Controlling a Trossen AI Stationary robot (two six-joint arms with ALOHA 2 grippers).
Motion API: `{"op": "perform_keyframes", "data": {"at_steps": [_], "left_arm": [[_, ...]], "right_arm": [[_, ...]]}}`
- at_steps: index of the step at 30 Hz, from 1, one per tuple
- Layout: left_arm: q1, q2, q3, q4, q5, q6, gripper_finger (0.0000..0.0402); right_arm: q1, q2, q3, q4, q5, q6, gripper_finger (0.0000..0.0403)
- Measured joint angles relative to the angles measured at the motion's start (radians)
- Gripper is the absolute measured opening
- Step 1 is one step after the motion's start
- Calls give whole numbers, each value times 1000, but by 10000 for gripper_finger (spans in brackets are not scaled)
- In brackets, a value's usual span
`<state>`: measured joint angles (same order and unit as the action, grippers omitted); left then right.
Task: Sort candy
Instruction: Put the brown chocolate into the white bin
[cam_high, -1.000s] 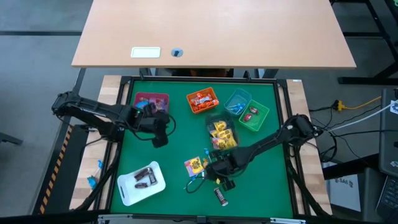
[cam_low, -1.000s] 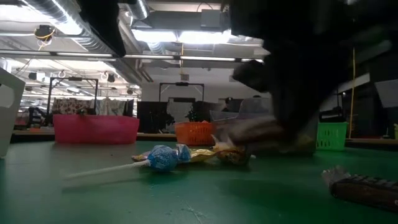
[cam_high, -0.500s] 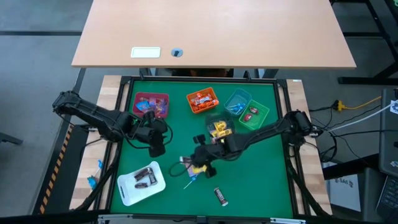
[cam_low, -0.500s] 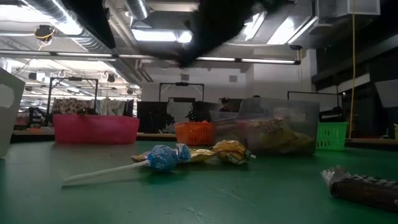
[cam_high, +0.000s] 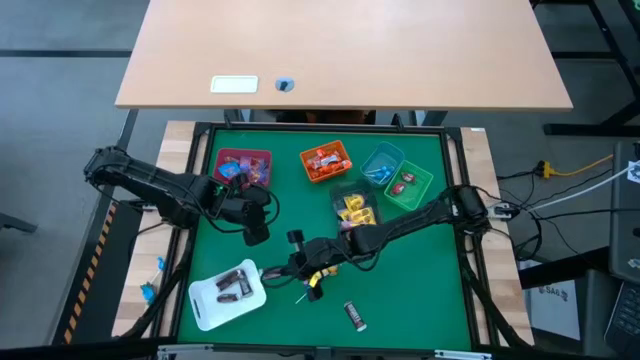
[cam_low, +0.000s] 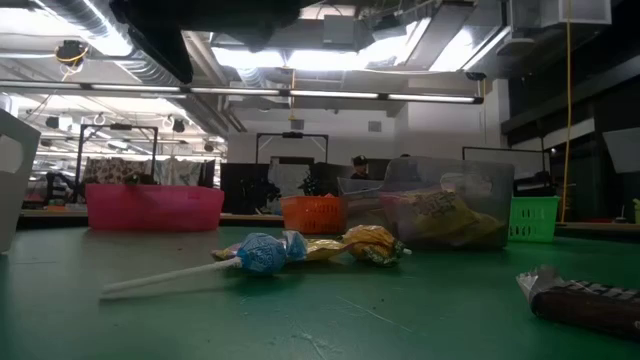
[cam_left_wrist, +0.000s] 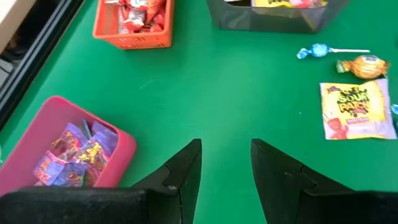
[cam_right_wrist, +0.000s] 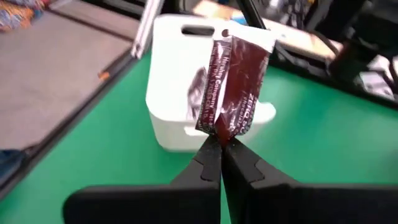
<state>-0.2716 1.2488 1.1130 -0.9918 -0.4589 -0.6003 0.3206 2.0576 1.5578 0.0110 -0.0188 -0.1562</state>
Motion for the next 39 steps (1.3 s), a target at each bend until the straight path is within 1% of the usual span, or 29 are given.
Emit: {"op": "perform_keyframes", "data": {"at_steps": [10,13,21,25,28,30,34,37,39], "left_arm": [[42,0,0,-1,-1,0,128],[51,0,0,-1,-1,0,128],[76,0,0,-1,-1,1,128],[85,0,0,-1,-1,1,128],[89,0,0,-1,0,1,128],[89,0,0,-1,0,7,128],[89,0,0,-1,0,9,128],[89,0,0,-1,0,9,128],[89,0,0,-1,0,9,128]], "right_arm": [[0,141,0,352,-2,2,0],[0,176,0,427,-25,2,0],[0,253,1,599,-28,2,0],[-1,300,52,605,-49,2,0],[-1,337,111,574,-86,2,0],[0,354,151,526,-90,2,0],[0,361,182,440,-65,2,1],[0,361,182,435,-21,2,9],[-1,361,182,435,-15,2,22]]}}
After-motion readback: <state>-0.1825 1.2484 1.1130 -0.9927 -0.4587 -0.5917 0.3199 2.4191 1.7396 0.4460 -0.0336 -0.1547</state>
